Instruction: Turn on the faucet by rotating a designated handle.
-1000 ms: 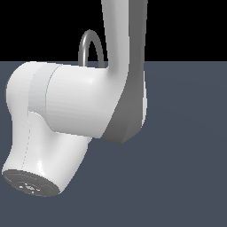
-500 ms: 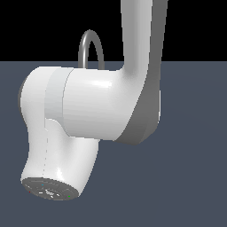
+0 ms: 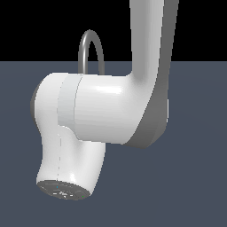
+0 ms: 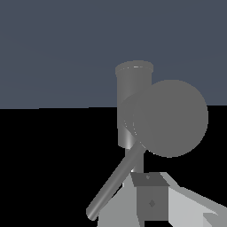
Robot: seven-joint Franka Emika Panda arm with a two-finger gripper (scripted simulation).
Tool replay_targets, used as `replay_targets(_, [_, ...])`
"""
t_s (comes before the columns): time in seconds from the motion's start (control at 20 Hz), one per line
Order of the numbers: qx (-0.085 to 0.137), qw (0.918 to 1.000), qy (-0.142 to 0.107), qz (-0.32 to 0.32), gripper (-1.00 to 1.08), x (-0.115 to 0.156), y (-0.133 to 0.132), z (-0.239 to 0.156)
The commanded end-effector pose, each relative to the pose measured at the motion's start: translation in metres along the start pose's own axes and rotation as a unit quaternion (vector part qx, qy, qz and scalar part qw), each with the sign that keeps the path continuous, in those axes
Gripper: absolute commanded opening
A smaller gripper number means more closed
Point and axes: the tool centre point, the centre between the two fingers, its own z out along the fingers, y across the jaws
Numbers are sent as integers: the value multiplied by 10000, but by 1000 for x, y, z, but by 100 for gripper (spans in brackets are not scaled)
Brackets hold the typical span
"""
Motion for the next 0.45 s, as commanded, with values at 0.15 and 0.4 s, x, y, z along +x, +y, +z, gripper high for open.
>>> replay_targets(0.15, [204,9996,202,-75,-100,34,-32,-7])
replay_targets(0.4, [312,9992,216,-95,-100,48,-47,-7])
